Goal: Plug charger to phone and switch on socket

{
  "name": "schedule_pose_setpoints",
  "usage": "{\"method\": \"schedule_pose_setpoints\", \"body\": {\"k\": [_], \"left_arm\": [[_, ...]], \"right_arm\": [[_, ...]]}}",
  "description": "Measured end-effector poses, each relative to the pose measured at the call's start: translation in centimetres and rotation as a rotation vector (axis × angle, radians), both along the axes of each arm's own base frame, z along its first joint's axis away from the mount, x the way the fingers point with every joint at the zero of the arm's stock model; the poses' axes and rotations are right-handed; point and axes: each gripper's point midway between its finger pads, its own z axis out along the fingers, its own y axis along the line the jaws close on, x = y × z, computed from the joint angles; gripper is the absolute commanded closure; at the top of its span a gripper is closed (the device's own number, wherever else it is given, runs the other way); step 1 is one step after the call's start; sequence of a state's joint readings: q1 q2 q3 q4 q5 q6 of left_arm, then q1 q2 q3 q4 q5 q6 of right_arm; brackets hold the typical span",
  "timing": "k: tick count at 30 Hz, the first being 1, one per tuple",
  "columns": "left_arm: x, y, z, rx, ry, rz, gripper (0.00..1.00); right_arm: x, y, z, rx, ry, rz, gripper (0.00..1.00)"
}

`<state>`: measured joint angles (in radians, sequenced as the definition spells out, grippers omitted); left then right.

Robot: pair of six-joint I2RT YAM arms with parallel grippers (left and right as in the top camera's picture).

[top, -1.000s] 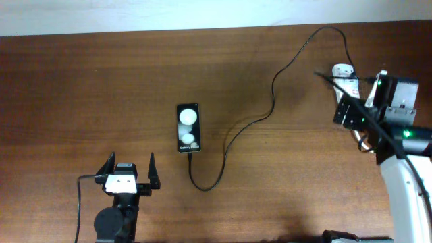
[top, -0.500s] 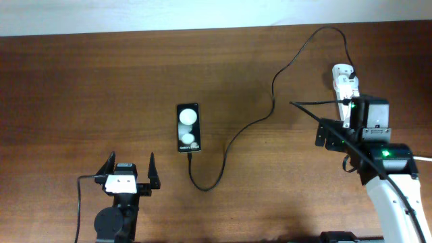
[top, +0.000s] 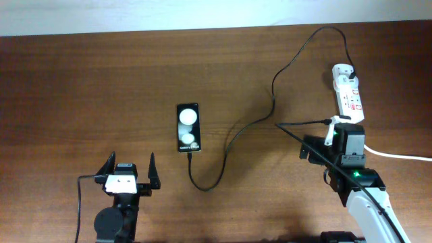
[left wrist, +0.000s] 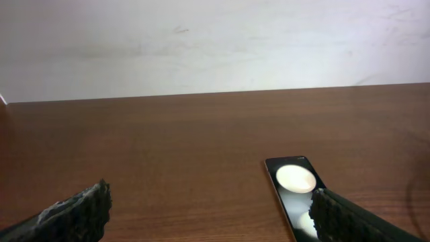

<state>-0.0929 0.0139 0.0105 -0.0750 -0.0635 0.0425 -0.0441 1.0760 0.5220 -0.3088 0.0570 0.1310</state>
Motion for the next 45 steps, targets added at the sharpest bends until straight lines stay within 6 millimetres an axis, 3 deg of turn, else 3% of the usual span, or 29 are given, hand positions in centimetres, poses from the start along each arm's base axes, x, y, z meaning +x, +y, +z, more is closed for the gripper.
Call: {"method": "schedule_pose_setpoints", "body": {"k": [6,22,26,34,42,45], "left_arm": [[0.0,0.0,0.0,0.000,0.000,0.000,0.01],[0.0,0.0,0.0,0.000,-0.001,0.000,0.01],[0.0,0.0,0.0,0.000,0.000,0.000,0.01],[0.0,0.0,0.0,0.000,-0.001,0.000,0.01],[0.0,0.0,0.0,0.000,0.000,0.000,0.01],[0.0,0.0,0.0,0.000,-0.001,0.000,0.01]], "right_arm": [[1.8,1.7,1.1,0.062,-0.197,0.073,0.01],[-0.9,2.4,0.3,0.060,-0.490,0.114,0.01],[-1.2,2.4,0.5,0.059,-0.505,0.115,0.01],[-2.7,2.5,-1.4,0.068,-0.414,0.110,0.01],[-4.3,2.6,-0.5,0.067,-0.434,0.114,0.01],[-4.3,2.6,2.1,0.053,-0.547,0.119,0.01]]}}
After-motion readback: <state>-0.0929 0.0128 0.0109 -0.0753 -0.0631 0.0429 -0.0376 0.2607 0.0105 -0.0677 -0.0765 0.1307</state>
